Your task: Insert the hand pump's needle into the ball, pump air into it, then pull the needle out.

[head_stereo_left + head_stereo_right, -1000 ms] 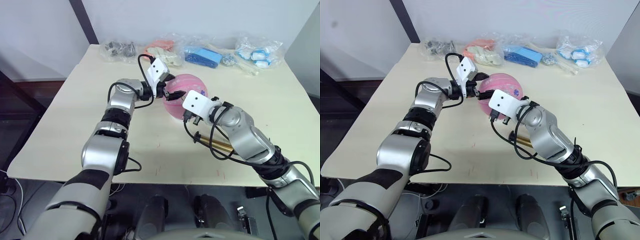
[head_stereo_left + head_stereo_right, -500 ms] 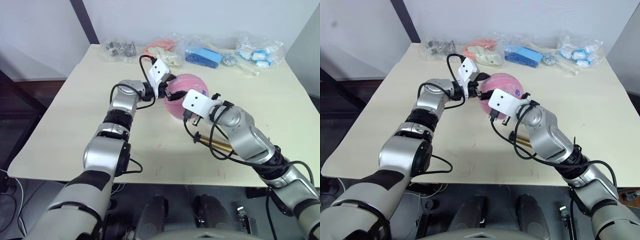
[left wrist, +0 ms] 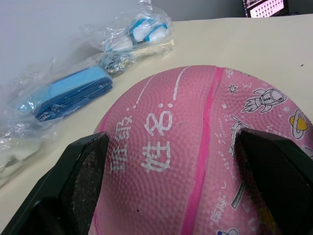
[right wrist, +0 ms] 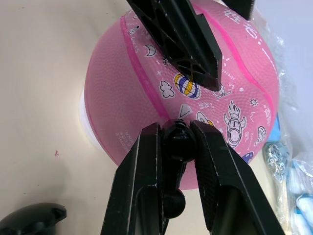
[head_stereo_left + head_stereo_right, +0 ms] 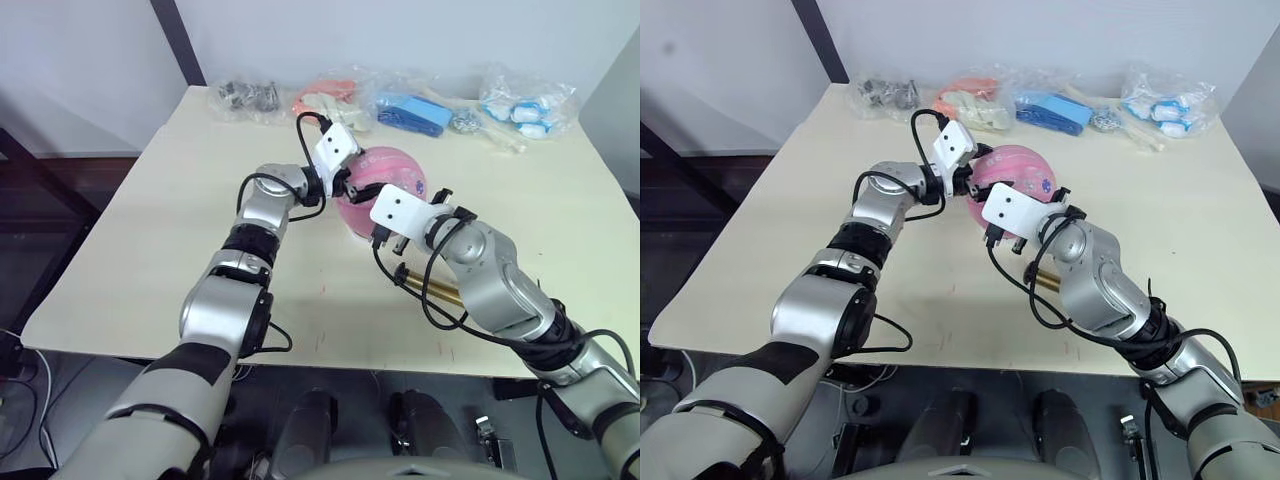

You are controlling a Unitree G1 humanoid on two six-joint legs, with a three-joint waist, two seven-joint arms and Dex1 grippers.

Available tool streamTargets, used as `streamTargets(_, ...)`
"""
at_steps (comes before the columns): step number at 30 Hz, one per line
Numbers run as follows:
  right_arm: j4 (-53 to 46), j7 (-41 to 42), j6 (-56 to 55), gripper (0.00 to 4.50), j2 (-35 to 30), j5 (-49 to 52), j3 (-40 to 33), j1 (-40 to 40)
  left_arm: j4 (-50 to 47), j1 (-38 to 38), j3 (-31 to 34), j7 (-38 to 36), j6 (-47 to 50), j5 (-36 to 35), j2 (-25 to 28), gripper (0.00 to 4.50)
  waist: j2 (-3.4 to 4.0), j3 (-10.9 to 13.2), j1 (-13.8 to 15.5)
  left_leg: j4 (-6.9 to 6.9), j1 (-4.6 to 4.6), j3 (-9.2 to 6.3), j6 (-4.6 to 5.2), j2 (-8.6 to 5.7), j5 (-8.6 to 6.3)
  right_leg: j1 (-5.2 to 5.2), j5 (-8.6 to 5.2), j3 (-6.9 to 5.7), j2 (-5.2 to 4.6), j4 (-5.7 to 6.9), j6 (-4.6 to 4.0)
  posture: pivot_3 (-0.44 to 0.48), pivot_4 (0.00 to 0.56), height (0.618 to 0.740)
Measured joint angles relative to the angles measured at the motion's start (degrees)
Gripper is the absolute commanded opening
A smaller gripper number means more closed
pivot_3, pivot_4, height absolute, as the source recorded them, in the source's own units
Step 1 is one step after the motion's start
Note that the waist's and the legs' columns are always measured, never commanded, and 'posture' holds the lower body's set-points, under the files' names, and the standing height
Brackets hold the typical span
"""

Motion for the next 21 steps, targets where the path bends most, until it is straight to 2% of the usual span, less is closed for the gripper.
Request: streamTargets(21,-3.4,0.11,7.47,0.35,1.26,4.52,-4.02,-0.02,0.87,0.55,-1.85,2.22,-5.42,0.39,-0.72,4.5,0.01,0.0,0.15,-0.22,-0.06,-0.14,0.0,-0.16,0.0,-0.01,-0.02,-0.14,-0.16,-0.12,0.01,0.0,0.15,0.74)
